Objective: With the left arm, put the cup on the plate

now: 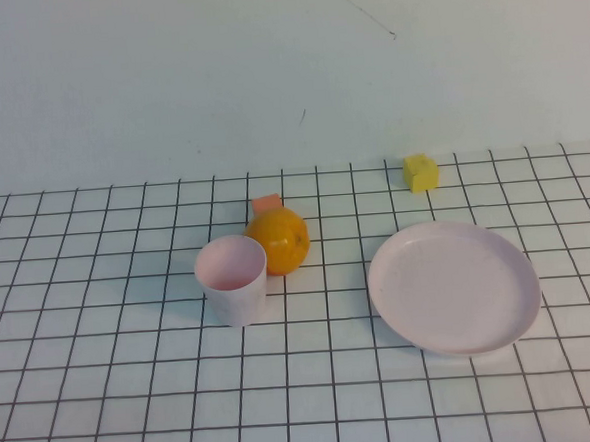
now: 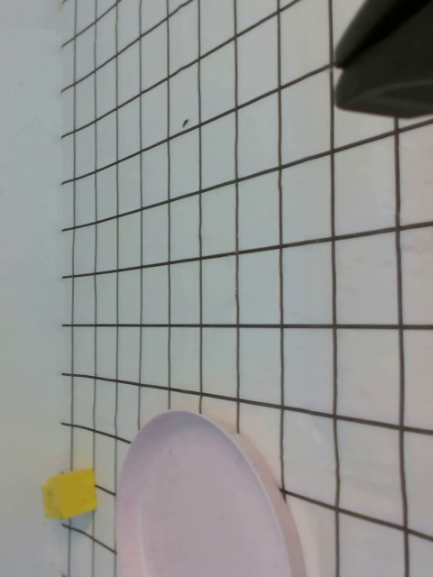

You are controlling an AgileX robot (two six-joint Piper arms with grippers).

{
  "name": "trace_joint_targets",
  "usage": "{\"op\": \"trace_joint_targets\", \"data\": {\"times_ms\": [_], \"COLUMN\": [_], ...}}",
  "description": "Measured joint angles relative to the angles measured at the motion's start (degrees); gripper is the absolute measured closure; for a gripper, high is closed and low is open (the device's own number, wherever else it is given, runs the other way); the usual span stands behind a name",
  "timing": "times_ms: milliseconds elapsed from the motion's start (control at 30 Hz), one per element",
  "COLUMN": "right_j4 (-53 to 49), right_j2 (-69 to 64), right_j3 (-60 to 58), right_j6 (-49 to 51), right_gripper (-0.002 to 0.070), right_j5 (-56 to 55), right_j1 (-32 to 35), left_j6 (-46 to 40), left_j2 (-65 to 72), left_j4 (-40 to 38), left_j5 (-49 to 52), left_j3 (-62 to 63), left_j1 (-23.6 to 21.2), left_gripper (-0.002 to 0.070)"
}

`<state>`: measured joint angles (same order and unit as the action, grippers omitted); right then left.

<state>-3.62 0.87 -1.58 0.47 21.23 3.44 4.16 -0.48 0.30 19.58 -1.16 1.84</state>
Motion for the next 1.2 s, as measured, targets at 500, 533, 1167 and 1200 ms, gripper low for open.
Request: {"op": "trace_joint_targets", "data": {"times_ms": [500, 533, 1167, 1200], "right_j4": [0.0, 0.0, 0.0, 0.0], "right_j2": [0.0, 0.0, 0.0, 0.0], "right_j3": [0.0, 0.0, 0.0, 0.0], "right_j6": [0.0, 0.0, 0.0, 0.0], "right_gripper": [0.0678, 0.0678, 0.0678, 0.0678], "right_j5": [0.0, 0.0, 0.0, 0.0], "right_j1": [0.0, 0.0, 0.0, 0.0], "left_j6": [0.0, 0.0, 3.0, 3.9], "left_j2": [0.0, 0.0, 0.0, 0.0], "left_j4": [0.4, 0.4, -0.6, -1.1], "left_j5": [-10.0, -12.5, -45.0, -42.3], "left_j3": [-0.4, -0.4, 0.0, 0.8], "left_j1": [0.0, 0.0, 0.0, 0.0], "left_gripper": [0.0677, 0.0677, 0.0677, 0.0677]}}
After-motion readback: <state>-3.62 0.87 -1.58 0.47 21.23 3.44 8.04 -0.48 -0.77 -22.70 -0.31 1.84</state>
